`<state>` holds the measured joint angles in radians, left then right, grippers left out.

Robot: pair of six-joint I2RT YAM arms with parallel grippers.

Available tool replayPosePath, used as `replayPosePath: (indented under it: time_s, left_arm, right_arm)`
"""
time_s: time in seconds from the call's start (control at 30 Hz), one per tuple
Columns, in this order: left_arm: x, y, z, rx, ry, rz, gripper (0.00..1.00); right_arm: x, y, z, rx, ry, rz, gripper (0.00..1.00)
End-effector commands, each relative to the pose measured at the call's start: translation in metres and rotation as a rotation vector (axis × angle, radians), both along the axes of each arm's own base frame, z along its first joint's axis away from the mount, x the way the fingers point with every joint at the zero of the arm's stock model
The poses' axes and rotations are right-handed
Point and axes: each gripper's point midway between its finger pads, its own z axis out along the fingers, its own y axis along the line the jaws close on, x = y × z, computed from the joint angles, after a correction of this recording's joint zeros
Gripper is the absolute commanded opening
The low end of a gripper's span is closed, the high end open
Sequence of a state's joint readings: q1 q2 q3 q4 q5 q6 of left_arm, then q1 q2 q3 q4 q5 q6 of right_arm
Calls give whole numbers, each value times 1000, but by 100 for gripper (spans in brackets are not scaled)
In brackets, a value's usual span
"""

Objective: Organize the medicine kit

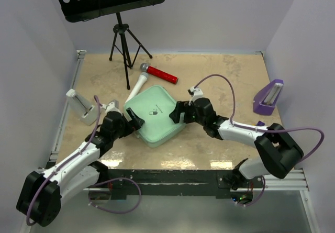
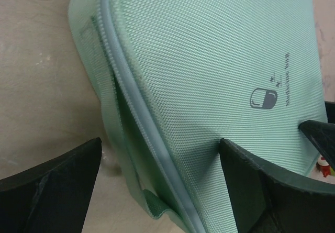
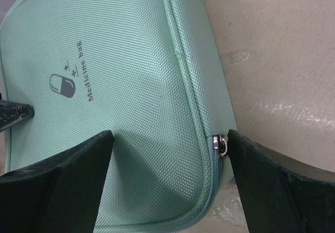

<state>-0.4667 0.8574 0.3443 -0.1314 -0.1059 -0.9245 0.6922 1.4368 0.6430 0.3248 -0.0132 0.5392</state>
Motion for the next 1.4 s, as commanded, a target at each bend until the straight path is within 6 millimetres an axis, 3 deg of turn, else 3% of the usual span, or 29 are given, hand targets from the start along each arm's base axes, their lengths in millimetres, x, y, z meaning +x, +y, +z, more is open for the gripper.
replayPosePath:
  time_s: [0.0,0.3,0.53,0.6,0.83,0.93,1.07,1.2,1.37]
  left_arm:
    - [6,-24,1,-57,-38,-135,97]
    - [20,-45,8,-53,-78,-255,91]
    - [36,-82,10,-92,-54,-393,87]
    - [46,-92,18,-89,-72,-409,86]
    - [71,-125,42,-75,-120,-459,84]
    - [83,-117,58,-22,-138,-416,83]
    - [92,-75,86,69,-148,-278,84]
    - [73,-34,105,143,-164,-151,86]
    - [42,-9,102,154,-145,-93,87]
  right_arm:
    - [-25,8,5,78,28,94,91]
    - [-66,10,10,137,44,168,88]
    - [-95,23,1,153,75,198,88]
    - [-101,29,0,156,82,210,88]
    - [-101,30,4,147,80,178,89]
    - [-90,16,17,119,58,93,93]
    - [-69,-8,55,96,-23,-46,98]
    - [-34,-29,94,86,-103,-157,99]
    - [14,-37,113,53,-141,-214,98]
